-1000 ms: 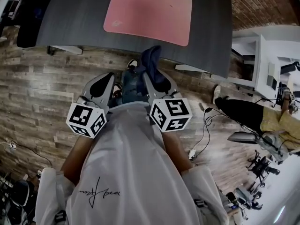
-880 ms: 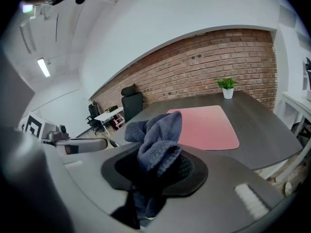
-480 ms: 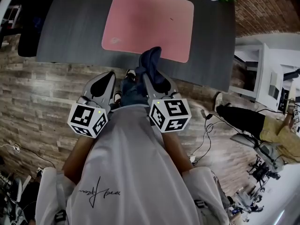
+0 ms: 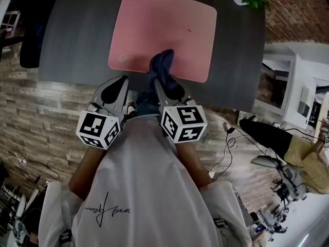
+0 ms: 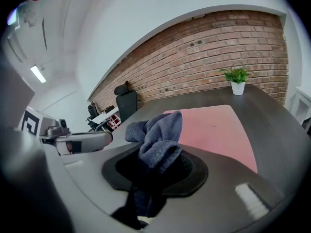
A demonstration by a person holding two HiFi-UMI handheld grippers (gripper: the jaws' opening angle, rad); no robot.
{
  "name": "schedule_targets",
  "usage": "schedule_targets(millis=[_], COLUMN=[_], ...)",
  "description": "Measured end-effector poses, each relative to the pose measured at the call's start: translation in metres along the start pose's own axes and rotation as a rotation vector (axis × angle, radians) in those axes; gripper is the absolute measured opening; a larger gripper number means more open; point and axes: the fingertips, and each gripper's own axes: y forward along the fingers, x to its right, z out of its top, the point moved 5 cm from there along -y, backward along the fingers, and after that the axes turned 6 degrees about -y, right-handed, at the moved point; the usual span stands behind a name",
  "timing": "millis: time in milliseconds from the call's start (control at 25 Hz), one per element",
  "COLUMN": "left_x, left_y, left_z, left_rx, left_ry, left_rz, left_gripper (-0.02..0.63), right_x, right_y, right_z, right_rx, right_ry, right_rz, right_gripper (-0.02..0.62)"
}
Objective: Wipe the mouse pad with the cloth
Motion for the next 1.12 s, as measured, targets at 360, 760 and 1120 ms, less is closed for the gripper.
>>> schedule_targets(millis=[360, 760, 1120], left_x=[-0.009, 0.003, -0.006], left_y=[0.040, 0.074, 0.085], left_z=[0.029, 0.049, 0.062], left_rx=[-0.007, -0.021, -0.030], left_ry=[0.023, 0.000, 0.016], left_rz=[0.020, -0.005, 0.006], left_gripper=[0.011, 0.011, 0.011], right_x=[0.016, 0.053, 0.069], right_y=[0.029, 0.042, 0.046], right_z=[0.019, 0.037, 0.045], right_rx=[-0.010, 0.023, 0.055], right_ry=[-0.003, 0.039, 0.070], right_rz=[0.065, 0.081, 0.054], right_gripper=[0.115, 0.121, 0.124])
